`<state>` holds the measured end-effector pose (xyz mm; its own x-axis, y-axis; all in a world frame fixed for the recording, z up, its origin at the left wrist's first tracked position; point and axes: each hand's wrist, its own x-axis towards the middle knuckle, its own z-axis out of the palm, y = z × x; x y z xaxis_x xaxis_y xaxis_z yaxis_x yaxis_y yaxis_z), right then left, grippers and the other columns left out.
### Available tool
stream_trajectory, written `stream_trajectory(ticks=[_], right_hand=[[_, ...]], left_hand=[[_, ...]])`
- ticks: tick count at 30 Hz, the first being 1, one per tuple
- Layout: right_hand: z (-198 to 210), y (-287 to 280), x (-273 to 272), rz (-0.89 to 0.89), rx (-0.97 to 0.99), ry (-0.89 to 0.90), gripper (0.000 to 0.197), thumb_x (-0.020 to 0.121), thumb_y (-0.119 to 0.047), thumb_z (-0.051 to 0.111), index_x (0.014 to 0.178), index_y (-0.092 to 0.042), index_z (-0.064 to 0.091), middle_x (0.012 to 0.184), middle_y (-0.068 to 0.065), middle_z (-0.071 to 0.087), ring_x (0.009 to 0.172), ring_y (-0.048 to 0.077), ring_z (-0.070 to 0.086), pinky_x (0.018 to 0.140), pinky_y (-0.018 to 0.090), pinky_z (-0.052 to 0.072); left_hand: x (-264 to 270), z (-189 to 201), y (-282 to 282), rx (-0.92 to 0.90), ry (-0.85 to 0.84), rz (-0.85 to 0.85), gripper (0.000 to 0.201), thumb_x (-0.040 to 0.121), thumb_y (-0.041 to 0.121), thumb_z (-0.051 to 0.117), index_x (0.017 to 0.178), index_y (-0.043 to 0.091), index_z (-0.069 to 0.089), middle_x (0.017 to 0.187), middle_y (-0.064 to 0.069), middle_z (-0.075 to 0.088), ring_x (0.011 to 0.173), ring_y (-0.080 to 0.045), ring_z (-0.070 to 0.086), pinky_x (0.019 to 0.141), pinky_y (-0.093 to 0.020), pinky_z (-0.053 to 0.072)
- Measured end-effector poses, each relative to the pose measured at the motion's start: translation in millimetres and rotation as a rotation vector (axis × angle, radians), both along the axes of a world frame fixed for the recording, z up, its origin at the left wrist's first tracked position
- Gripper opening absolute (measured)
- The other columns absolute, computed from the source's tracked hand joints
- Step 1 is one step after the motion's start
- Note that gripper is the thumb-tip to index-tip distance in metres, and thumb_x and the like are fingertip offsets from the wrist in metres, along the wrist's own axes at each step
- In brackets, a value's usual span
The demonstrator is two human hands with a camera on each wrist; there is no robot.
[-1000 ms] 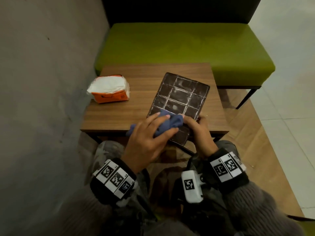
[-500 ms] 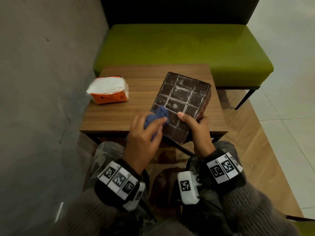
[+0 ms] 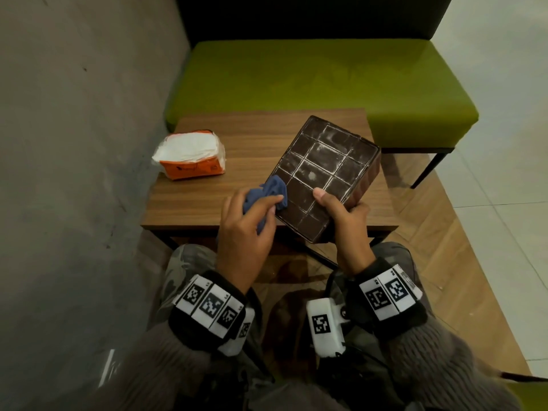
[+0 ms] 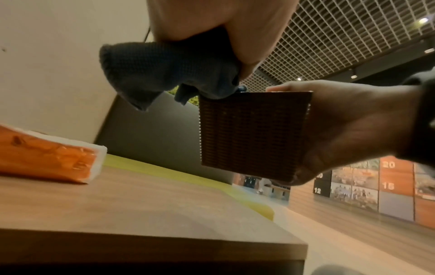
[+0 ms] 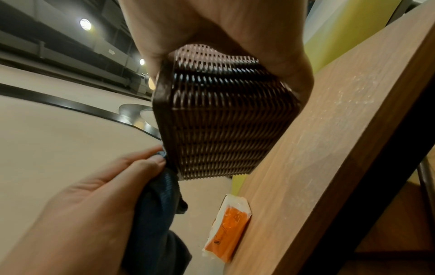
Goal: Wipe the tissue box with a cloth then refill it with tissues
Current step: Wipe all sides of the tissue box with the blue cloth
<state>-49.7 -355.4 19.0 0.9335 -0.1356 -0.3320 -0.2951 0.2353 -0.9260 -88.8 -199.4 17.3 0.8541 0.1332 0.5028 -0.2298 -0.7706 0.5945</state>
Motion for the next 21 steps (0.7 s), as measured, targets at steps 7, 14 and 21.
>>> stream_trajectory(ticks=[7,14,21], right_hand=[[2.2,6.7,-2.9,-0.061,-0.064,-0.020,0.111,0.050,-0.079,0.071,0.127,-0.004,0.044,0.117,0.009,0.063,0.105,0.022,0.064,0.095,0.047,0.052],[0.9,7.5,-3.3,-0.073,-0.073,-0.022,0.112,0.049,-0.077,0.074,0.128,-0.003,0.043,0.116,0.009,0.063,0.103,0.022,0.065,0.094,0.047,0.052],[-1.8,3.2,-6.8,-0.076,-0.080,0.017,0.086,0.070,-0.056,0.073,0.129,-0.008,0.035,0.119,0.005,0.057,0.103,0.016,0.061,0.090,0.037,0.053]], left_hand=[[-16.4,1.7,-28.6,0.095,-0.072,-0.190,0.026,0.086,0.017,0.056,0.110,0.020,0.066,0.118,-0.004,0.050,0.104,-0.021,0.050,0.085,-0.029,0.046],[-18.0,5.6,-20.6,0.110,-0.018,-0.228,0.026,0.086,0.016,0.057,0.110,0.017,0.067,0.115,-0.010,0.056,0.103,-0.021,0.051,0.084,-0.026,0.045],[-14.4,7.0,-12.8,0.106,-0.009,-0.226,0.027,0.085,0.015,0.058,0.110,0.018,0.067,0.116,-0.009,0.056,0.104,-0.019,0.050,0.084,-0.028,0.047]])
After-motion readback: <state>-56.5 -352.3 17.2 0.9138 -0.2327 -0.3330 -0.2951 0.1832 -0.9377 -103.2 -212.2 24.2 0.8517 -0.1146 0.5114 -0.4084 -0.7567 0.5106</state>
